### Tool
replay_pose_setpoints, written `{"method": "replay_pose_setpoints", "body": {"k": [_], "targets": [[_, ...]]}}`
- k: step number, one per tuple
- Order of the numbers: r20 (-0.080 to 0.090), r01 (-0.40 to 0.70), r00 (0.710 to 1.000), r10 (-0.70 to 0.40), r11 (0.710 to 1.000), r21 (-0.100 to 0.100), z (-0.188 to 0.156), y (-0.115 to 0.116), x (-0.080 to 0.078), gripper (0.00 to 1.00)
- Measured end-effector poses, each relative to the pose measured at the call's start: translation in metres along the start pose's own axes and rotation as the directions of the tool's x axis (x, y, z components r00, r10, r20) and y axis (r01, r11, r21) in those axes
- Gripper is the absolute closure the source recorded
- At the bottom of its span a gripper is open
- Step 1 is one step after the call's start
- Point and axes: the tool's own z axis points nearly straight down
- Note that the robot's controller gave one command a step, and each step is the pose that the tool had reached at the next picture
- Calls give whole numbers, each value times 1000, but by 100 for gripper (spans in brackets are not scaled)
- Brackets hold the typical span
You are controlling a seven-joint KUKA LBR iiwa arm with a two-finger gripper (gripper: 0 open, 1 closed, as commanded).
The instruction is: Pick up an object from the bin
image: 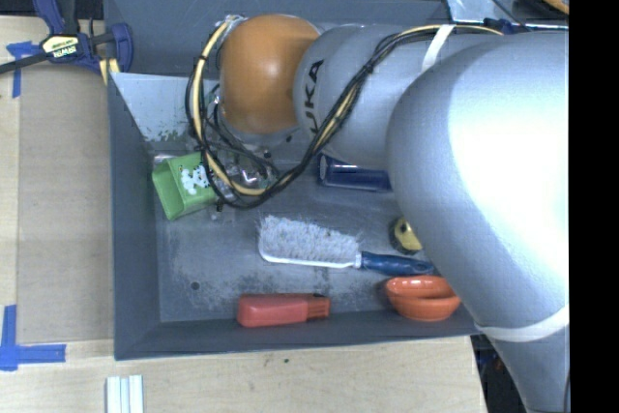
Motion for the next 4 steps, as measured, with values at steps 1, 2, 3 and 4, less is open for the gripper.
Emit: {"method": "replay_pose_setpoints", "body": {"k": [1,2,3,4], "targets": [[0,0,1000,0,1000,0,0,0,0,0],[0,0,1000,0,1000,0,0,0,0,0],[0,-1,1000,1,1000,0,0,0,0,100],[0,-1,1000,1,1000,0,0,0,0,100]]}}
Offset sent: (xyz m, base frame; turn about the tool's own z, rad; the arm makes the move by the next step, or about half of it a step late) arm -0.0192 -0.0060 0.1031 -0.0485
